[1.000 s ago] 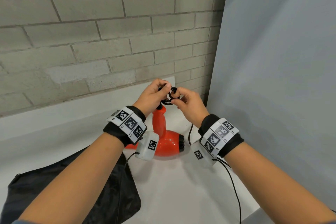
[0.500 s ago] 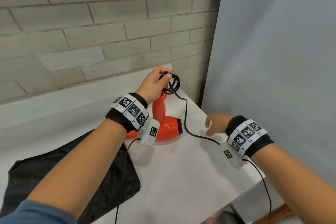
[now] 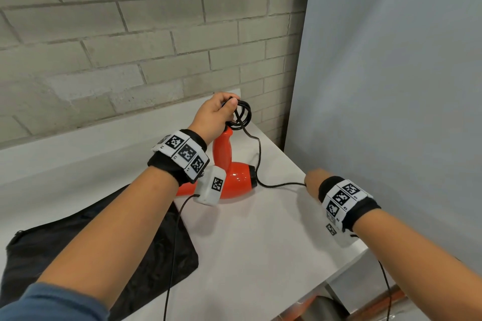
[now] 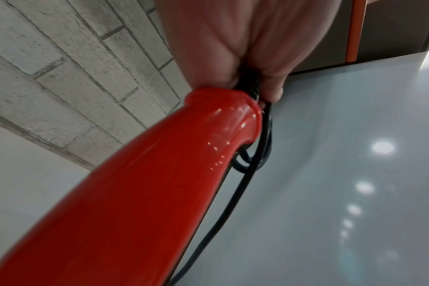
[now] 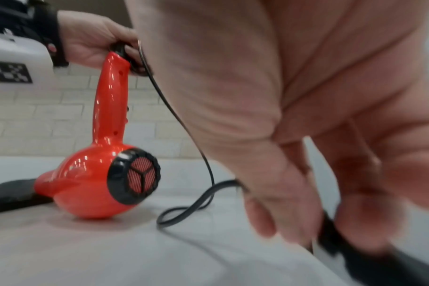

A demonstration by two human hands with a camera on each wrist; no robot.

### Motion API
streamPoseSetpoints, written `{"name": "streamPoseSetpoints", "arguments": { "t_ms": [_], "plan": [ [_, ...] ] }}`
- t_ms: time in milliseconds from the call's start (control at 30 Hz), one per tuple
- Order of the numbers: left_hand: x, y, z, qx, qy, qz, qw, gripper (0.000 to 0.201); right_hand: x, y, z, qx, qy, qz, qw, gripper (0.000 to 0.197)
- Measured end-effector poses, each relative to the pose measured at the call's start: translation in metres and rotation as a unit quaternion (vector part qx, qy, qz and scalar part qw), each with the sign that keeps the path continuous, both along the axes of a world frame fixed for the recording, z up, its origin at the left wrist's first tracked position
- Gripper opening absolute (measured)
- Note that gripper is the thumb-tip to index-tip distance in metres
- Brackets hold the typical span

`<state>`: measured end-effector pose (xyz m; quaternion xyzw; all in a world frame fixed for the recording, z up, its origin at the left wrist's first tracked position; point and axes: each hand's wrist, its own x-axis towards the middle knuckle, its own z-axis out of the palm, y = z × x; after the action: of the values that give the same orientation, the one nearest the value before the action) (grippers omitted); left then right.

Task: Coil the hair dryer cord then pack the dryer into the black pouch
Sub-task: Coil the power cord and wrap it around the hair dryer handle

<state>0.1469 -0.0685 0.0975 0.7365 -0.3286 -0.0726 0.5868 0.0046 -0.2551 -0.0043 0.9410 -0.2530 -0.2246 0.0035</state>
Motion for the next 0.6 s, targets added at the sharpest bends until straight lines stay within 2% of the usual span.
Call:
{"name": "streamPoseSetpoints", "arguments": {
  "t_ms": [100, 167, 233, 333, 400, 467, 533, 600],
  "plan": [
    [0.002, 0.001, 0.0, -0.015, 0.023, -0.004, 1.0, 0.018, 0.006, 0.001, 0.019, -0.006, -0.154, -0.007, 0.988, 0.027],
    [0.002, 0.002, 0.002, -0.037, 0.055, -0.016, 0.998, 0.023, 0.007, 0.0, 0.033, -0.025, -0.29, 0.015, 0.956, 0.022],
    [0.003, 0.002, 0.003, -0.057, 0.08, -0.034, 0.995, 0.027, 0.007, -0.001, 0.043, -0.026, -0.432, 0.075, 0.898, 0.019],
    [0.006, 0.004, 0.003, -0.057, 0.087, -0.047, 0.993, 0.029, 0.011, -0.001, 0.059, 0.04, -0.595, 0.152, 0.788, 0.021],
    [0.006, 0.005, 0.002, -0.051, 0.084, -0.055, 0.994, 0.029, 0.013, 0.006, 0.07, 0.123, -0.649, 0.197, 0.724, 0.028],
    [0.008, 0.003, 0.002, -0.044, 0.075, -0.056, 0.995, 0.03, 0.019, 0.016, 0.077, 0.211, -0.666, 0.224, 0.679, 0.027],
    [0.009, 0.002, 0.002, -0.039, 0.062, -0.05, 0.996, 0.031, 0.027, 0.026, 0.077, 0.302, -0.659, 0.218, 0.654, 0.024],
    [0.009, 0.0, 0.002, -0.036, 0.048, -0.042, 0.997, 0.031, 0.035, 0.035, 0.074, 0.318, -0.65, 0.235, 0.649, 0.024]
  ]
}}
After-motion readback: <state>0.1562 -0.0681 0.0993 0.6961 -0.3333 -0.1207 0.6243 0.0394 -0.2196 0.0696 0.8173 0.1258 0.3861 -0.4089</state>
